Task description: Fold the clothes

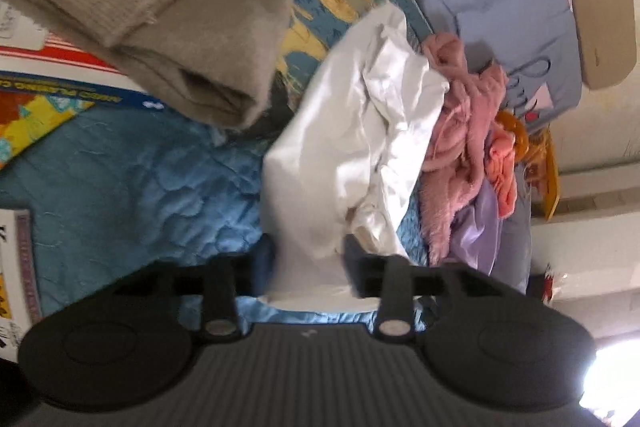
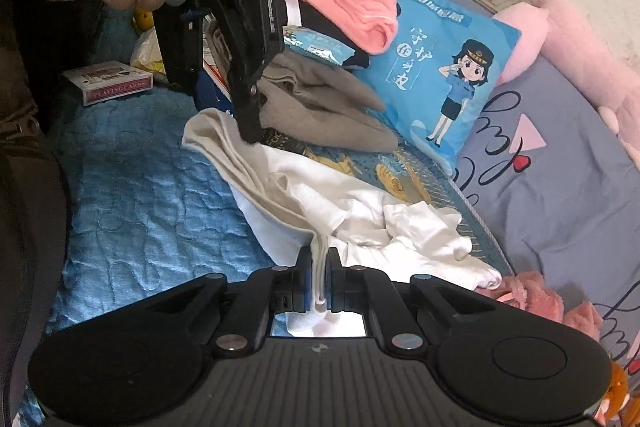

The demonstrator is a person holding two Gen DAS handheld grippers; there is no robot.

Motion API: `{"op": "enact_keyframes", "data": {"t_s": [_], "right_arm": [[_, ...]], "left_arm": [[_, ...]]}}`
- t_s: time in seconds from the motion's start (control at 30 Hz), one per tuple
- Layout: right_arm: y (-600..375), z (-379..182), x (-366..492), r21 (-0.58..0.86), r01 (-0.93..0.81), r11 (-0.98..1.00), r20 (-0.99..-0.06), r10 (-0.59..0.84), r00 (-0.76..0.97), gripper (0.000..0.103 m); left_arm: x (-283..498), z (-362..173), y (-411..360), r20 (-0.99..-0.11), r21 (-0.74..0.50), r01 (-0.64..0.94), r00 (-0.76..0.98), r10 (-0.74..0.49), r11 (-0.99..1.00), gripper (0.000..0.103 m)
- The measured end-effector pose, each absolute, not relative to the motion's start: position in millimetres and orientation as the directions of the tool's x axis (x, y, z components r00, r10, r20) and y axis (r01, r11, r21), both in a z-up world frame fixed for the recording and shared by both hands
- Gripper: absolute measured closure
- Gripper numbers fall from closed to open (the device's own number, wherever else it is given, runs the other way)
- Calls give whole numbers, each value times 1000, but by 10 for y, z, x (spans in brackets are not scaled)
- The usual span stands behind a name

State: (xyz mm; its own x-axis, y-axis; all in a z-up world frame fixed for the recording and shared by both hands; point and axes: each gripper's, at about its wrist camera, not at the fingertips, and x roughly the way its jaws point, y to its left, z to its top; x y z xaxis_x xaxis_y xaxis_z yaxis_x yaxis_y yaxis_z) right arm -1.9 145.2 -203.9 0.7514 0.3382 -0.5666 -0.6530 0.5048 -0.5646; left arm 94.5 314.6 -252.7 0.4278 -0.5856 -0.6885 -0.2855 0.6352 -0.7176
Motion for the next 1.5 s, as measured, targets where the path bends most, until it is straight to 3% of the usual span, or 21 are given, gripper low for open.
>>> {"op": "enact_keyframes", "data": {"t_s": [0.07,0.1,0.23,0.57,0.83,1.07,1.23,1.33,1.37,1.5], "right_arm": [[1428,-2040,-27,-559,-645,521,-562,335,756,97],[1417,-2042,-34,-557,-643,526,-560,334,758,97],[1396,-2064,-99,-562,-634,532,-547,337,767,97],[1252,-1873,71,-565,-558,608,-460,330,825,97],[927,-1564,1235,-648,-415,639,-383,197,903,97],[721,-1589,2665,-617,-346,707,-450,44,892,97],[689,-1972,3337,-490,-317,812,-628,-76,775,93],[666,-2070,3328,-447,-257,857,-637,-104,764,89],[654,-2067,3296,-444,-239,864,-633,-113,766,83],[540,-1858,3029,-409,-167,897,-563,-104,820,72]], "left_arm": [[979,-2529,3063,-701,-706,-282,407,-585,649,73],[988,-2530,3034,-705,-702,-283,402,-584,653,82],[948,-2493,3069,-698,-708,-300,437,-568,639,90],[1115,-2106,3092,-604,-759,-174,547,-579,627,91],[2299,-1568,2815,-605,-668,-11,591,-534,744,90],[3706,-1477,2583,-650,-585,11,591,-477,811,90],[4262,-1699,2403,-750,-506,-95,540,-383,857,90],[4170,-1675,2386,-770,-439,-101,554,-316,893,90],[4110,-1618,2419,-763,-428,-99,572,-301,898,89],[3778,-1335,2517,-738,-369,-85,632,-236,926,80]]}}
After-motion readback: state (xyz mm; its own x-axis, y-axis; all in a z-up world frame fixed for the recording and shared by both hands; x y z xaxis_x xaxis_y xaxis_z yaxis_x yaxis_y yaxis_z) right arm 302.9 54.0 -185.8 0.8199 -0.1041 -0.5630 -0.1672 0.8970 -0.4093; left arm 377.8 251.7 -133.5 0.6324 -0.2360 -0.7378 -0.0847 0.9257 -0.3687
